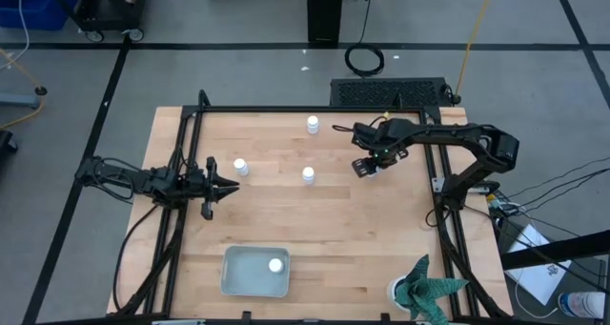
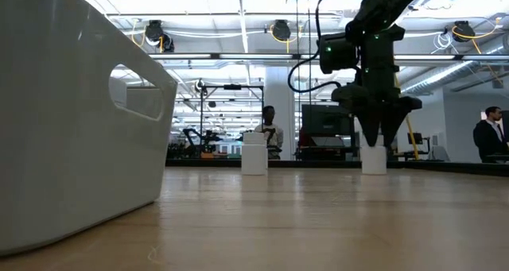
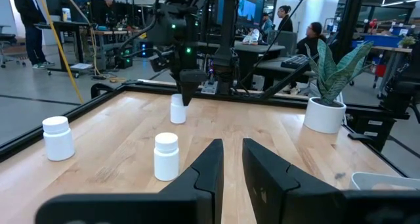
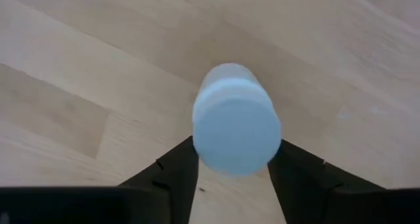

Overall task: Pick and place pill bottles into a basket
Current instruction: Put the white medicine bottle into the gray bin

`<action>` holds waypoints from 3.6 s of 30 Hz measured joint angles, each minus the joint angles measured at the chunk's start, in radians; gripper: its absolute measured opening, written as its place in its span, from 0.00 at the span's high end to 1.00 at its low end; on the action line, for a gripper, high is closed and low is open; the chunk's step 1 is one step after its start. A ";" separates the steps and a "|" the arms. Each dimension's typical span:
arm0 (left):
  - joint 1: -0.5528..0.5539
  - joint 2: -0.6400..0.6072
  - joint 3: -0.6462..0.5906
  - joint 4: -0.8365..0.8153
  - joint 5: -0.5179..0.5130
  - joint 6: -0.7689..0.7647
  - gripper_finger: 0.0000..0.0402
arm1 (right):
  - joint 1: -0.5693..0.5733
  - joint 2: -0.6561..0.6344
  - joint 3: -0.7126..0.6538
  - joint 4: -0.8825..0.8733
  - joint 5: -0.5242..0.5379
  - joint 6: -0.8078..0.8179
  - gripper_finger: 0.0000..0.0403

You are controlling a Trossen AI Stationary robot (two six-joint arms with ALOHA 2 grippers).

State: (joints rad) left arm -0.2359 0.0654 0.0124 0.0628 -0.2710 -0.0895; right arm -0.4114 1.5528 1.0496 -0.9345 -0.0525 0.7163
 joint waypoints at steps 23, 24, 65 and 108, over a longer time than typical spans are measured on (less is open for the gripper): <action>0.000 0.000 0.000 0.000 0.000 0.000 0.84 | 0.011 0.000 0.000 0.177 -0.030 0.015 0.39; 0.000 0.000 0.000 0.000 0.000 0.000 0.84 | 0.008 0.000 0.000 0.181 -0.029 0.015 0.37; 0.000 0.000 0.000 0.000 0.000 0.000 0.84 | 0.010 0.000 -0.033 0.293 -0.056 0.024 0.65; 0.000 0.000 0.000 0.000 0.000 0.000 0.84 | 0.026 0.069 -0.033 0.485 -0.005 -0.002 0.59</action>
State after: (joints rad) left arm -0.2360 0.0654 0.0120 0.0628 -0.2707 -0.0895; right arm -0.3854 1.6222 1.0168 -0.4490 -0.0578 0.7143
